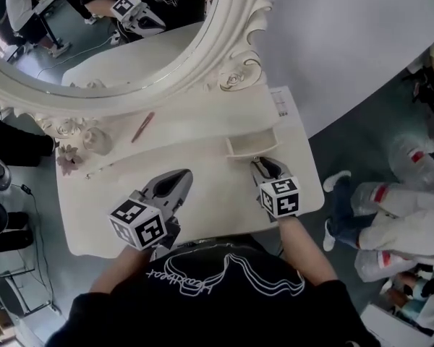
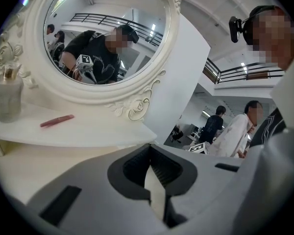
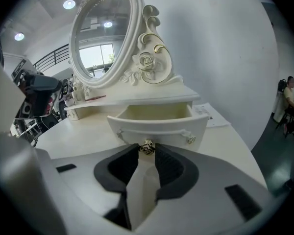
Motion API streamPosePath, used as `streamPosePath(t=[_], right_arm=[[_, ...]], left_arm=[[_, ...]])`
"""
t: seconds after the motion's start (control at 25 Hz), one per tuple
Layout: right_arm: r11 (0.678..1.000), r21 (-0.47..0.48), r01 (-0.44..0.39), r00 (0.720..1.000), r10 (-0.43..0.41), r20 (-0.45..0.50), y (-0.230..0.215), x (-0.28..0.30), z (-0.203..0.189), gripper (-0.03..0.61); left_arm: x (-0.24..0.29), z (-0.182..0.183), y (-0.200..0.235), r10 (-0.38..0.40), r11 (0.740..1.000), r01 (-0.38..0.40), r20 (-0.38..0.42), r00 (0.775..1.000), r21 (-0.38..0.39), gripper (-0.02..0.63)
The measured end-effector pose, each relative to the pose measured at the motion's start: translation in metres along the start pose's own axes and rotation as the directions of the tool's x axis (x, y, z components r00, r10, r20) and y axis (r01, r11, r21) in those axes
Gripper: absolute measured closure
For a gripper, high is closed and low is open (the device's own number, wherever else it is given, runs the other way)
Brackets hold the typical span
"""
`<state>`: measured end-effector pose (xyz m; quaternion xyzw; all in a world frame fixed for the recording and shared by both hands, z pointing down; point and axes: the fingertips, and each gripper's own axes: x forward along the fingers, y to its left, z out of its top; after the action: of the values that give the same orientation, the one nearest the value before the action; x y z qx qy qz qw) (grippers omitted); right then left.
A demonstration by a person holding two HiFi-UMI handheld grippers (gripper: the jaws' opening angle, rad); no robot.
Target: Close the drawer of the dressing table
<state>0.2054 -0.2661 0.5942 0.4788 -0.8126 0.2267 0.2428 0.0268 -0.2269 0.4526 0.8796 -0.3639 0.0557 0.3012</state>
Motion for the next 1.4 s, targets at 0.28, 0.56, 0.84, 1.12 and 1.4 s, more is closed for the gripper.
streamPosePath(t=[0.28, 0.56, 0.84, 1.12, 1.4], right_arm=[[1.000, -0.014, 0.003, 1.000, -0.003, -0.004, 0.000, 0.002, 0.000, 0.471], [1.000, -0.026, 0.009, 1.000, -0.009, -0.012, -0.001, 0.003, 0.001, 0.473], [1.000, -0.027, 0.015, 1.000, -0.015, -0.008, -0.001, 0.002, 0.005, 0.474], [0.999, -0.024, 0.025, 1.000, -0.025, -0.004, -0.005, 0.004, 0.013, 0.476], [1.000, -0.022, 0.022, 1.000, -0.022, -0.001, -0.009, 0.013, 0.021, 0.476]], left_arm=[[-0.001, 0.002, 0.002, 0.005, 1.000, -0.005, 0.009, 1.000, -0.002, 0.611], [-0.001, 0.004, 0.002, 0.003, 1.000, -0.003, 0.017, 1.000, -0.005, 0.611], [-0.005, 0.006, 0.006, 0.006, 1.000, -0.006, 0.028, 1.000, -0.016, 0.611], [-0.005, 0.007, 0.008, 0.009, 1.000, -0.008, 0.040, 0.999, -0.028, 0.611], [-0.006, 0.010, 0.014, 0.024, 0.999, -0.022, 0.053, 0.998, -0.037, 0.611]])
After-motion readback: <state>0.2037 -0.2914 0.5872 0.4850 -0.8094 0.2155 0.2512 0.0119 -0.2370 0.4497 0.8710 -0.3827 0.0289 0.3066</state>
